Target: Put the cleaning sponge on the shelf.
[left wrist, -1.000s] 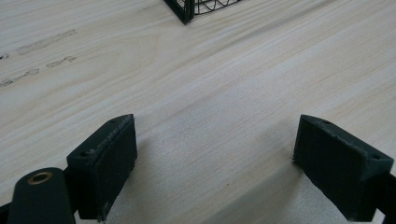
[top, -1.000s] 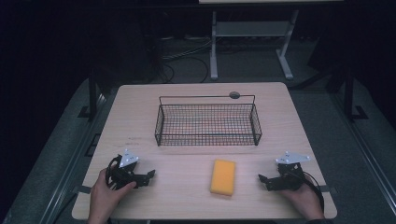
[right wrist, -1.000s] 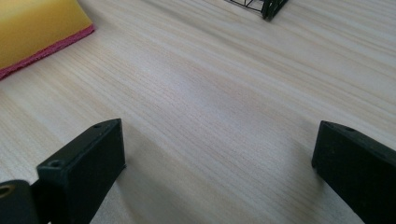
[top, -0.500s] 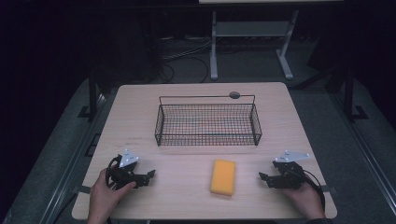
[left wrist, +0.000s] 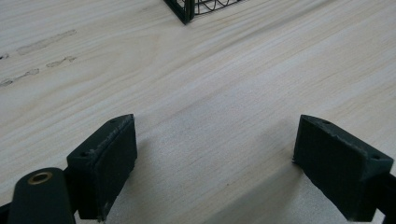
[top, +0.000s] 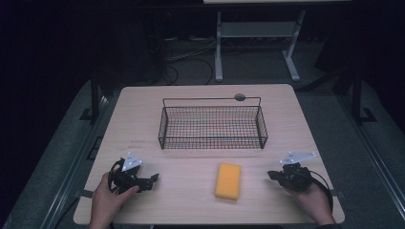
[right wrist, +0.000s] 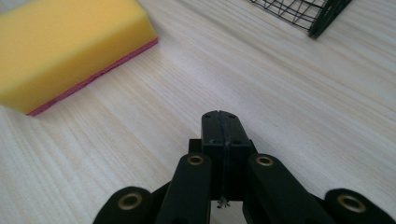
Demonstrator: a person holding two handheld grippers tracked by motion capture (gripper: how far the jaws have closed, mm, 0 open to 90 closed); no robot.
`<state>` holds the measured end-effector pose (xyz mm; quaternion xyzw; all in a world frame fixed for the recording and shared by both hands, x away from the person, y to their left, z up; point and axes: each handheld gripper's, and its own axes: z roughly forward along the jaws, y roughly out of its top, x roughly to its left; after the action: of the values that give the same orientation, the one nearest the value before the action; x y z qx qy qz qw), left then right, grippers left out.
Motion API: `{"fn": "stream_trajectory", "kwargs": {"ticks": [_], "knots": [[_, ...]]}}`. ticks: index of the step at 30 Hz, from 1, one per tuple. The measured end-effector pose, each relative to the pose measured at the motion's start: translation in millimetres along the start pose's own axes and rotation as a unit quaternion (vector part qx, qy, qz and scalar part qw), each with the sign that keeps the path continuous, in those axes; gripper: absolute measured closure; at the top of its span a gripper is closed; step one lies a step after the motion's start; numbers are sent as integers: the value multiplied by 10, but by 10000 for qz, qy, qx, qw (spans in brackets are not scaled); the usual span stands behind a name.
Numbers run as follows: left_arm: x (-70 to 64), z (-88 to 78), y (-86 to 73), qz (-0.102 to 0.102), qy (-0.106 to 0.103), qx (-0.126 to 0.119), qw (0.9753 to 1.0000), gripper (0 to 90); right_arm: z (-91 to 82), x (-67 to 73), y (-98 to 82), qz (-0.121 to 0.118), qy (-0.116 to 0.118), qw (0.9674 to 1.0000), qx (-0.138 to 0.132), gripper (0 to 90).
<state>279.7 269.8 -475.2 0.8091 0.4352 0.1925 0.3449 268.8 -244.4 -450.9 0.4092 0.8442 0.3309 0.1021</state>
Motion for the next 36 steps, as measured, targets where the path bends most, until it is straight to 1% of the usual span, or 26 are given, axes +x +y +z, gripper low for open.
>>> {"fn": "stream_trajectory", "kwargs": {"ticks": [4,6,9,19,24,31,32,35,36], "knots": [[0,0,0,-1,-1,-1,10000,125,10,1,37,-106,87,9999,18,896],[0,0,0,-1,-1,0,10000,125,29,16,66,-133,165,9998,25,896],[0,0,0,-1,-1,0,10000,126,43,27,87,-141,207,9997,14,896],[-1,-1,0,0,-4,6,10000,126,94,49,203,-216,291,9993,40,896],[-3,1,0,-18,-5,-9,10000,126,146,78,283,-335,340,9988,54,896],[-2,1,0,-13,-2,-11,10000,126,209,120,370,-381,432,9983,73,896],[-2,1,0,-13,-2,-10,10000,125,220,119,380,-428,438,9981,78,896],[-1,1,0,-12,-2,-7,10000,126,260,138,410,-419,488,9979,102,896],[-1,0,1,-11,-2,-1,10000,126,273,140,421,-461,489,9977,117,896]]}}
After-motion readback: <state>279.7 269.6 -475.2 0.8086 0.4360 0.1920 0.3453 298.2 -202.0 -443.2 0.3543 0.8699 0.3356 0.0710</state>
